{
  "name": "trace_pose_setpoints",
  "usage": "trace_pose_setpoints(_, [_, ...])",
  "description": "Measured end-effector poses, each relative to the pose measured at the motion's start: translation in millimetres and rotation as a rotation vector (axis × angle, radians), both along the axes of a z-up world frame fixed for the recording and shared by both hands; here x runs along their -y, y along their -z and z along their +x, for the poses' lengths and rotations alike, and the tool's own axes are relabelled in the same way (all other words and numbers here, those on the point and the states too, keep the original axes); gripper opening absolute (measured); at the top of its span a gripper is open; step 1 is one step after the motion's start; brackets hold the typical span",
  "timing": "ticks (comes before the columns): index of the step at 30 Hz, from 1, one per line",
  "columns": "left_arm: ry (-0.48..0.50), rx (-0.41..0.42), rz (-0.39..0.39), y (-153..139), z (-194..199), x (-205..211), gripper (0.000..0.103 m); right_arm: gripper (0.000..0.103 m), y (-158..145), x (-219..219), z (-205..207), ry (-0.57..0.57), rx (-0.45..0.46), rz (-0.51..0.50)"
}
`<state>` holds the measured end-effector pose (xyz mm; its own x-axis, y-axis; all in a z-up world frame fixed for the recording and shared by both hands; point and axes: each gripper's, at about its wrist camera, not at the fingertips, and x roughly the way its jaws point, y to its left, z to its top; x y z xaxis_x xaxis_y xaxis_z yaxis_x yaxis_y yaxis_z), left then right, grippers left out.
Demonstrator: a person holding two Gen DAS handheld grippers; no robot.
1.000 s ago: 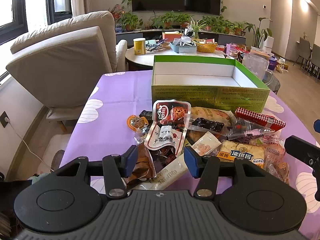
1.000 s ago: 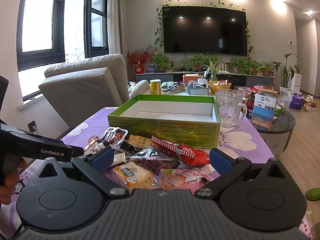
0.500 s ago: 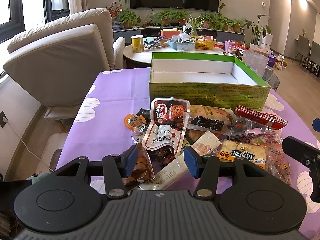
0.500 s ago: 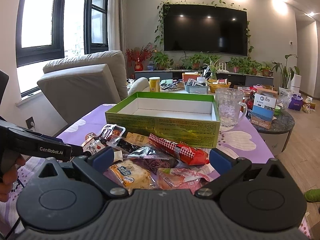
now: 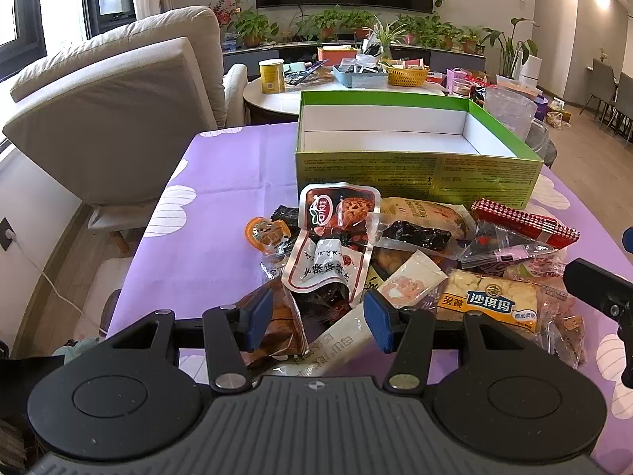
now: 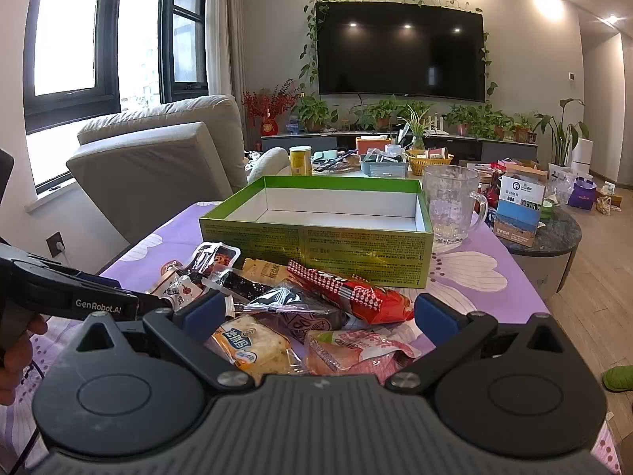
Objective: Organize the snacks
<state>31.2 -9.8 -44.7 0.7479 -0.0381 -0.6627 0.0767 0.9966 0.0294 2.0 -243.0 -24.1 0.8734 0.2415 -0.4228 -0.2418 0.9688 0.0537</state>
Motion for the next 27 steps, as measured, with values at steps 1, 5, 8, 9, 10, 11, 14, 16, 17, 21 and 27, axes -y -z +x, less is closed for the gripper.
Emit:
trace_pose_setpoints(1, [0.000,0.000,0.001,-0.1,-0.1,-0.1,0.048,0.056,-0.2,-0.1,0.2,0.001,0.000,0.001])
trace_pose_setpoints(5, [0.004,0.002,0.002,-0.9,-0.1,-0.4,0.048,0.056,-1.1,0.7,-0.3,0.001,0.003,0.006])
trace_pose_setpoints(8, [0.007,0.009,0.002,-2.6,-3.1,0.0,0.048,0.056,-1.9,0.3,-1.1,0.002,0.005,0.007])
trace_pose_setpoints(9, [0.007,0.012,0.002,-3.5,-4.2,0.3,0.048,0.056,-2.4,0.1,-1.8,0.002,0.008,0.007])
trace_pose_setpoints(10, [0.007,0.015,0.003,-4.0,-5.4,0.2,0.048,0.056,-3.0,0.0,-3.5,0.002,0.013,0.005])
trace_pose_setpoints(11, [0.008,0.017,0.004,-4.4,-6.7,0.0,0.048,0.056,-3.5,0.1,-4.6,0.002,0.016,0.005])
trace_pose_setpoints(14, [0.003,0.023,0.010,-4.1,-9.6,-1.4,0.048,0.056,-4.0,-0.2,-8.4,0.003,0.019,0.009])
trace_pose_setpoints(16, [0.000,0.019,0.017,-2.0,-9.6,-4.0,0.048,0.056,-4.1,0.2,-10.8,-0.001,0.020,0.013])
trace_pose_setpoints(17, [-0.006,0.013,0.021,0.4,-9.5,-6.4,0.048,0.056,-4.5,-0.2,-11.5,-0.005,0.021,0.014])
trace_pose_setpoints(21, [-0.014,-0.025,0.026,10.7,-5.5,-16.1,0.048,0.056,-3.2,-1.7,-13.1,-0.001,0.021,0.013])
trace_pose_setpoints(27, [0.035,-0.020,0.045,19.3,1.4,-20.9,0.047,0.056,2.8,-1.6,-9.8,0.002,-0.008,0.022])
